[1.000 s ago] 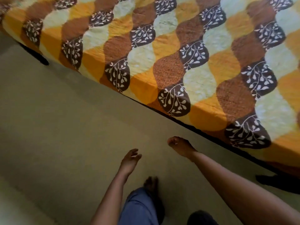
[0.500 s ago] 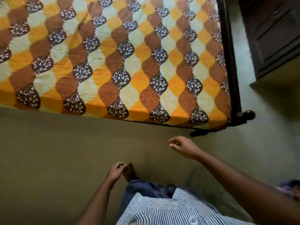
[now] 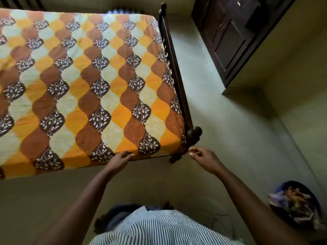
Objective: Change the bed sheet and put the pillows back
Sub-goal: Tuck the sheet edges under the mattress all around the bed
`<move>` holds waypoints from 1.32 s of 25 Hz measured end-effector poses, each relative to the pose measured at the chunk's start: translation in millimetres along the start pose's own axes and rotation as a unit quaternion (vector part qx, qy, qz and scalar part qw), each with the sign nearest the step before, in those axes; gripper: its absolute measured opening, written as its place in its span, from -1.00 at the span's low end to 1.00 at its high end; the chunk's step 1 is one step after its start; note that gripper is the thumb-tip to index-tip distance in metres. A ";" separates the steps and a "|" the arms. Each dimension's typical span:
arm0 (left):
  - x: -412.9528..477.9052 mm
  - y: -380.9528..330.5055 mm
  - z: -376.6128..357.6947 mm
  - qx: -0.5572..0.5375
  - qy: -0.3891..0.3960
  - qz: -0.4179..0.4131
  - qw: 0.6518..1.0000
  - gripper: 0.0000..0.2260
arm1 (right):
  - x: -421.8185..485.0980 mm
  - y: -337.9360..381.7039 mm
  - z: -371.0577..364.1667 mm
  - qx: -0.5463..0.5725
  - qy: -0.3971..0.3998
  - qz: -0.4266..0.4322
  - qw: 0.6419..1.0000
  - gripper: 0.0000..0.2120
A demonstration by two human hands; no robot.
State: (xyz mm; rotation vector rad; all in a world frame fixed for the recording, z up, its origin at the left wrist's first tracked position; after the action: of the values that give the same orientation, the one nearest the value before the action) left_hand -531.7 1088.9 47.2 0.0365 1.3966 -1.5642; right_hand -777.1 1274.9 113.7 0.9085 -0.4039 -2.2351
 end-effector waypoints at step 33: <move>311.1 -266.2 -189.0 -0.016 -0.466 0.150 0.872 -0.80 | 504.8 85.9 176.3 -0.304 0.260 0.554 0.730 -0.77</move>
State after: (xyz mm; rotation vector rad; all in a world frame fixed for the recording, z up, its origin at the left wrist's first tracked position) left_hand -969.3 994.0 -6.3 -0.4492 0.5974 -1.0431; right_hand -1125.0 868.0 32.4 0.6034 0.0890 -0.8255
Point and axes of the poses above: each hand's wrist, its own x-axis towards the middle knuckle, its own z-axis out of the back of the hand, y = z × x, the point moved 3 cm from there along x, towards the middle knuckle, and after that the axes turned 5 degrees about -x, right-handed, at the moved point
